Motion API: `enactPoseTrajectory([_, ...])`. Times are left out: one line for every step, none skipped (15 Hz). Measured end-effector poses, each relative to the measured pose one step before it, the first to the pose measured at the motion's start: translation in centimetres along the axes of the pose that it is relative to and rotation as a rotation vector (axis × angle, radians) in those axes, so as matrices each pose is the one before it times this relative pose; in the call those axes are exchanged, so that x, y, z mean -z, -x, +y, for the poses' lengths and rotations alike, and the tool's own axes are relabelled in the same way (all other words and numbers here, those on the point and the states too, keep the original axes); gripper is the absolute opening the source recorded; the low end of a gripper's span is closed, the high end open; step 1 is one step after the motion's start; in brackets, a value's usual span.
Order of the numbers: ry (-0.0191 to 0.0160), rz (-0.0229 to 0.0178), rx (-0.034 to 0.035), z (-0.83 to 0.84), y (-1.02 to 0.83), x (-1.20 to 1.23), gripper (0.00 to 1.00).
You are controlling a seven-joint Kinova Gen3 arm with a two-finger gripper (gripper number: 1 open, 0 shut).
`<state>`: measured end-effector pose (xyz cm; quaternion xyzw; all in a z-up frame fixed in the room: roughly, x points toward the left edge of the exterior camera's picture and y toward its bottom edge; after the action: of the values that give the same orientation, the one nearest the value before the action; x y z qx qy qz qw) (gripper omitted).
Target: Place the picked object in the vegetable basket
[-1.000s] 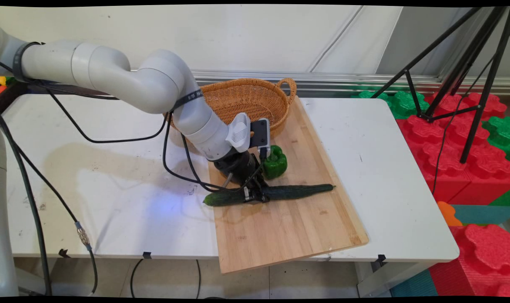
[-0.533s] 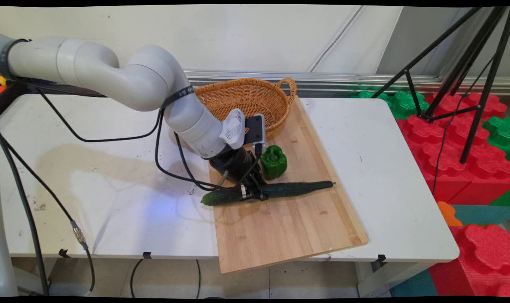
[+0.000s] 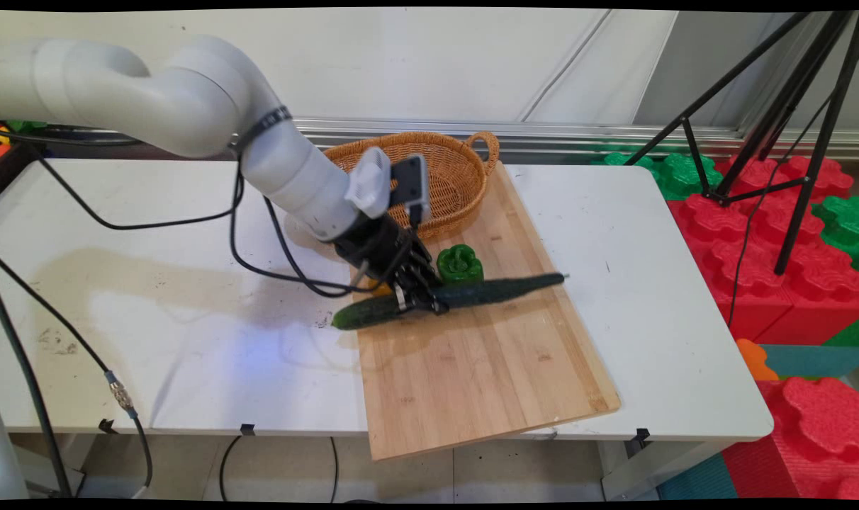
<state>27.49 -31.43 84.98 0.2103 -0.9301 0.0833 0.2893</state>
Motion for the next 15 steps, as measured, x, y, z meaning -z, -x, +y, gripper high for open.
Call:
enactPoseTrajectory([-0.00558, 0.01122, 0.00247, -0.212, 0.092, 0.966, 0.00])
enactPoseTrajectory([-0.00604, 0.01161, 0.00333, -0.297, 0.120, 0.962, 0.00])
enactPoseTrajectory([-0.00457, 0.01007, 0.00139, -0.294, 0.081, 0.830, 0.00])
enactPoseTrajectory([-0.00547, 0.01223, 0.00083, -0.375, 0.069, 0.981, 0.00])
enactPoseTrajectory([-0.00578, 0.01229, 0.00071, -0.417, 0.033, 0.940, 0.00])
enactPoseTrajectory([-0.00616, 0.01018, 0.00141, -0.382, 0.061, 0.815, 0.00])
enactPoseTrajectory([-0.00714, 0.01162, 0.00058, -0.479, 0.016, 0.893, 0.00])
enactPoseTrajectory([-0.00833, 0.01140, -0.00062, -0.533, -0.032, 0.854, 0.00])
enactPoseTrajectory([-0.00821, 0.00982, -0.00121, -0.503, -0.064, 0.688, 0.00])
enactPoseTrajectory([-0.01037, 0.01119, -0.00240, -0.612, -0.096, 0.748, 0.00])
enactPoseTrajectory([-0.01167, 0.01063, -0.00199, -0.645, -0.088, 0.692, 0.00])
enactPoseTrajectory([-0.00995, 0.00824, -0.00208, -0.612, -0.103, 0.460, 0.00])
enactPoseTrajectory([-0.01123, 0.00901, -0.00207, -0.674, -0.100, 0.496, 0.00])
enactPoseTrajectory([-0.01175, 0.00768, -0.00121, -0.742, -0.104, 0.330, 0.00])
enactPoseTrajectory([-0.01139, 0.00443, 0.00149, -0.659, 0.016, 0.233, 0.00])
